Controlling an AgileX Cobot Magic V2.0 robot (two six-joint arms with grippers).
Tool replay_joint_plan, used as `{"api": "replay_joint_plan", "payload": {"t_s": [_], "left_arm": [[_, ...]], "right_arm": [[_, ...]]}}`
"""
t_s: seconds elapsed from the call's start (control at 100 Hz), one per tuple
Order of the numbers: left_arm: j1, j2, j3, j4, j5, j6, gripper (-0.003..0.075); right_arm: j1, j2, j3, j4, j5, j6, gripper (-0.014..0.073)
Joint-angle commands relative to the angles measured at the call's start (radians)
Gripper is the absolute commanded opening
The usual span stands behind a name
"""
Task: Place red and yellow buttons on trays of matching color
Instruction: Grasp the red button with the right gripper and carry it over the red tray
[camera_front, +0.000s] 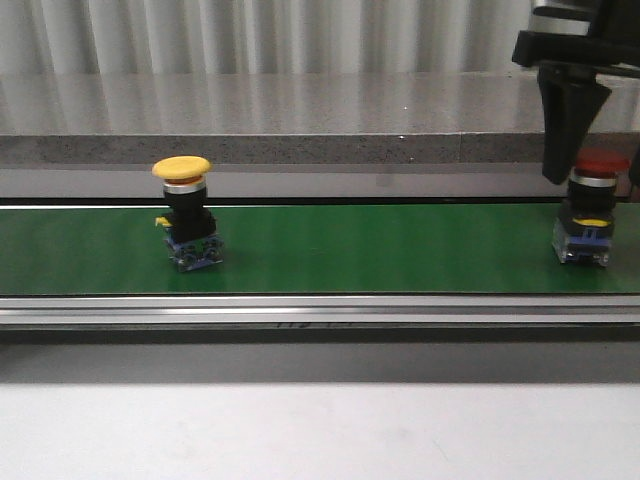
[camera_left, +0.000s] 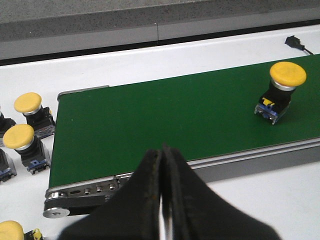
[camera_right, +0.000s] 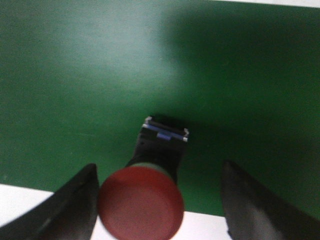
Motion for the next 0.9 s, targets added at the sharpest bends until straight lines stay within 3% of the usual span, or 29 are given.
{"api": "replay_joint_plan", "payload": {"t_s": [0.0, 0.14, 0.21, 0.42, 0.76, 0.89], "left_arm": [[-0.010, 0.004, -0.026, -0.013, -0.074, -0.005, -0.0020], [-0.010, 0.004, -0.026, -0.013, -0.074, -0.005, -0.0020], [-0.010, 0.004, -0.026, -0.013, -0.074, -0.005, -0.0020], [-0.010, 0.004, -0.026, -0.013, -0.074, -0.005, -0.0020], [-0.010, 0.004, -0.026, -0.013, -0.074, -0.005, -0.0020], [-0.010, 0.004, -0.026, -0.013, -0.074, -0.005, -0.0020]], "right_arm": [[-0.014, -0.023, -0.034, -0.006, -0.008, 0.007, 0.0398], [-0.014, -0.018, -0.040, -0.006, -0.004, 0.007, 0.0190], [-0.014, -0.018, -0.050, -0.006, -0.004, 0.007, 0.0138], [-0.025, -0.022, -0.117, -0.059, 0.015, 0.006, 0.0130], [-0.097, -0.022, -0.199, -0.467, 0.016, 0.006, 0.0130], [-0.145, -0.022, -0.199, -0.508, -0.017, 0.006, 0.0130]]}}
